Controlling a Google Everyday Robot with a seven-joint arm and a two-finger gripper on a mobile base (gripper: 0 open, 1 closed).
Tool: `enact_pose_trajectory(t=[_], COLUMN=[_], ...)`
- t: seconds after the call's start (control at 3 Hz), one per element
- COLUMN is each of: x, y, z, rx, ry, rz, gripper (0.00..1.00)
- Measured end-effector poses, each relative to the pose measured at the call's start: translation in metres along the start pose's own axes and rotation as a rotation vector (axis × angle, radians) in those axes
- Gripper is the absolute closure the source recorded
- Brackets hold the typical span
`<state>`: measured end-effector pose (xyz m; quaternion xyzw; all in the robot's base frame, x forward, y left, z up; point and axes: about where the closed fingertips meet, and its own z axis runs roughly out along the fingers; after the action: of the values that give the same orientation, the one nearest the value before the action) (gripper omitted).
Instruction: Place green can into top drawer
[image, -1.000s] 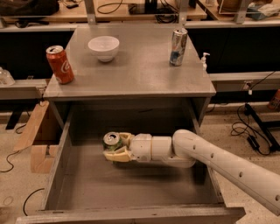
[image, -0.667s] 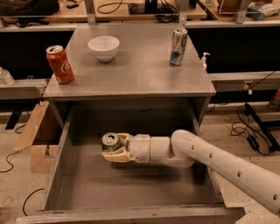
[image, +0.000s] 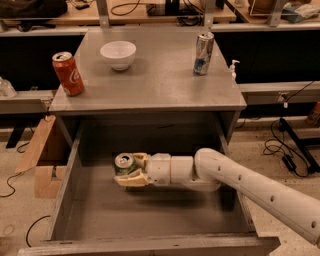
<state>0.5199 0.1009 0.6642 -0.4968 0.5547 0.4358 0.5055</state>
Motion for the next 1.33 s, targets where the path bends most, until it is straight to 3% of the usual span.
enact_pose_trajectory(t=[0.33, 0.67, 1.0, 1.33], x=[-0.001, -0.001, -0.023, -0.08], y=[0.002, 0.002, 0.003, 0.008], z=[0.003, 0.003, -0.025, -0.078], rx=[-0.007, -0.007, 0.027, 0.086], ry=[-0.002, -0.002, -0.017, 0.016], rz=[-0.001, -0.001, -0.018, -0.082], gripper=[0.0, 0.0, 0.0, 0.0])
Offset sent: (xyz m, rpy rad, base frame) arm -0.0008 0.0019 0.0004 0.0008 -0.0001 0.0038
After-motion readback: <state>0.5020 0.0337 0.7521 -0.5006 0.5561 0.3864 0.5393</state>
